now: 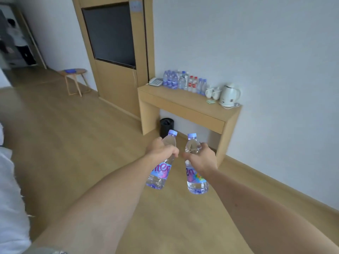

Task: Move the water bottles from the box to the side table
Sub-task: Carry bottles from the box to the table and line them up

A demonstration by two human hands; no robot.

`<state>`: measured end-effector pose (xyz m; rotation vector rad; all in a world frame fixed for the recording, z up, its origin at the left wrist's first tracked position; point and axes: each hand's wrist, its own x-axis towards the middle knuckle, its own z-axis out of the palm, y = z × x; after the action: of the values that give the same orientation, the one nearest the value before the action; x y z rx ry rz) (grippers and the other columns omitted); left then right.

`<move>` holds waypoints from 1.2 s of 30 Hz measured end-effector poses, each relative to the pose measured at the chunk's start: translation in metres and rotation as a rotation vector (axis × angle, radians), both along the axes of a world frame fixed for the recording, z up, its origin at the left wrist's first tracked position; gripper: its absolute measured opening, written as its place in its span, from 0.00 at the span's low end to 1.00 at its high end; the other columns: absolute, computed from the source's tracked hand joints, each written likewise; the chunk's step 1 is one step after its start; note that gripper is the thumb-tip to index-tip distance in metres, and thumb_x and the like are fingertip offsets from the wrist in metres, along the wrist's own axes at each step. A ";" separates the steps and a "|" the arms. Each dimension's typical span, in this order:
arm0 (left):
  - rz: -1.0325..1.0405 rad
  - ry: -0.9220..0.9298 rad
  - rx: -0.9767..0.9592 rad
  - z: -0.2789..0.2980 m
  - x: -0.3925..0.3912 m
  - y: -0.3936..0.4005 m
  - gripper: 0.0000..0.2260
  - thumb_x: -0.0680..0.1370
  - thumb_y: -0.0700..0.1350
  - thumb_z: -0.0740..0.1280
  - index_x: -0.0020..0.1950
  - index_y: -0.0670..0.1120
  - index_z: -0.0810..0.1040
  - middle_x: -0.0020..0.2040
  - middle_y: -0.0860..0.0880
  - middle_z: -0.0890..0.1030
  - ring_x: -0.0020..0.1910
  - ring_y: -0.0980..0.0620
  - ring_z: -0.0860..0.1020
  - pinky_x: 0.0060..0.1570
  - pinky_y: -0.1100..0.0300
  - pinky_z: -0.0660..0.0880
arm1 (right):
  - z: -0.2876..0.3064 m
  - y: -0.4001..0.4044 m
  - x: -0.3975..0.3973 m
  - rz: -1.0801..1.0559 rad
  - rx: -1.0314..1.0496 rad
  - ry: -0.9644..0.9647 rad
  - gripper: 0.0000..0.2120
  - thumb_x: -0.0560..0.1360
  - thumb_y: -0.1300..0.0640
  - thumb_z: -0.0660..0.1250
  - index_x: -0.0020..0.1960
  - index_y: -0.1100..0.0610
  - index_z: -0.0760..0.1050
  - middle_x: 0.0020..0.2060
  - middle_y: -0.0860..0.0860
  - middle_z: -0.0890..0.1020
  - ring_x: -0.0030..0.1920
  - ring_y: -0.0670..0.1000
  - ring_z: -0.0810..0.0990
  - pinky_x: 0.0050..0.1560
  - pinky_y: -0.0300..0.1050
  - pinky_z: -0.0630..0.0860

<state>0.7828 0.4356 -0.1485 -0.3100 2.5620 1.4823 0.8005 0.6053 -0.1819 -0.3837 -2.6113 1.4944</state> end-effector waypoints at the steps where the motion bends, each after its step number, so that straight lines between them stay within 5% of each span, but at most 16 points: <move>1: 0.014 -0.009 0.004 -0.002 -0.016 -0.008 0.42 0.56 0.51 0.75 0.71 0.45 0.74 0.59 0.48 0.84 0.57 0.46 0.82 0.54 0.53 0.80 | -0.003 -0.007 -0.017 0.007 -0.013 0.000 0.32 0.53 0.36 0.71 0.54 0.47 0.71 0.42 0.42 0.80 0.43 0.45 0.79 0.38 0.43 0.72; 5: 0.046 -0.005 0.000 -0.013 -0.091 -0.038 0.42 0.56 0.52 0.75 0.71 0.46 0.74 0.61 0.47 0.83 0.58 0.45 0.81 0.56 0.52 0.80 | -0.017 -0.032 -0.095 0.018 -0.040 -0.011 0.29 0.55 0.35 0.72 0.50 0.47 0.72 0.41 0.44 0.82 0.41 0.46 0.80 0.35 0.42 0.73; 11: 0.027 -0.002 -0.028 -0.016 -0.225 -0.081 0.28 0.56 0.52 0.76 0.55 0.46 0.77 0.54 0.48 0.84 0.49 0.49 0.82 0.38 0.58 0.74 | -0.019 -0.072 -0.226 -0.002 -0.038 -0.012 0.30 0.56 0.33 0.73 0.50 0.48 0.71 0.42 0.46 0.84 0.43 0.49 0.82 0.41 0.46 0.78; 15: -0.032 0.009 -0.052 -0.001 -0.316 -0.103 0.27 0.55 0.51 0.75 0.52 0.46 0.77 0.50 0.49 0.85 0.48 0.50 0.83 0.44 0.55 0.79 | -0.003 -0.099 -0.312 -0.038 -0.101 -0.024 0.33 0.54 0.32 0.72 0.52 0.49 0.72 0.42 0.48 0.85 0.45 0.50 0.83 0.44 0.49 0.81; 20: -0.038 0.051 -0.035 0.014 -0.417 -0.122 0.24 0.56 0.51 0.75 0.48 0.46 0.75 0.46 0.49 0.85 0.46 0.49 0.84 0.48 0.52 0.82 | 0.007 -0.118 -0.402 -0.070 -0.108 -0.003 0.33 0.60 0.35 0.76 0.55 0.53 0.71 0.40 0.47 0.84 0.40 0.47 0.82 0.32 0.43 0.72; 33: -0.089 -0.002 -0.036 -0.022 -0.674 -0.114 0.23 0.57 0.52 0.77 0.46 0.48 0.72 0.48 0.51 0.81 0.43 0.52 0.80 0.37 0.58 0.73 | -0.032 -0.107 -0.673 -0.091 -0.120 -0.024 0.31 0.54 0.31 0.73 0.48 0.49 0.72 0.41 0.49 0.86 0.42 0.51 0.85 0.43 0.51 0.82; 36: -0.101 0.007 -0.069 -0.005 -0.748 -0.103 0.23 0.56 0.53 0.76 0.45 0.48 0.72 0.48 0.51 0.81 0.43 0.52 0.80 0.37 0.58 0.73 | -0.023 -0.098 -0.744 -0.092 -0.134 -0.024 0.29 0.56 0.33 0.74 0.48 0.48 0.71 0.41 0.49 0.85 0.41 0.50 0.84 0.39 0.49 0.80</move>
<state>0.0351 0.3326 -0.1531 -0.1817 2.5967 1.3646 0.0561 0.5076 -0.2052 -0.5298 -2.4818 1.6478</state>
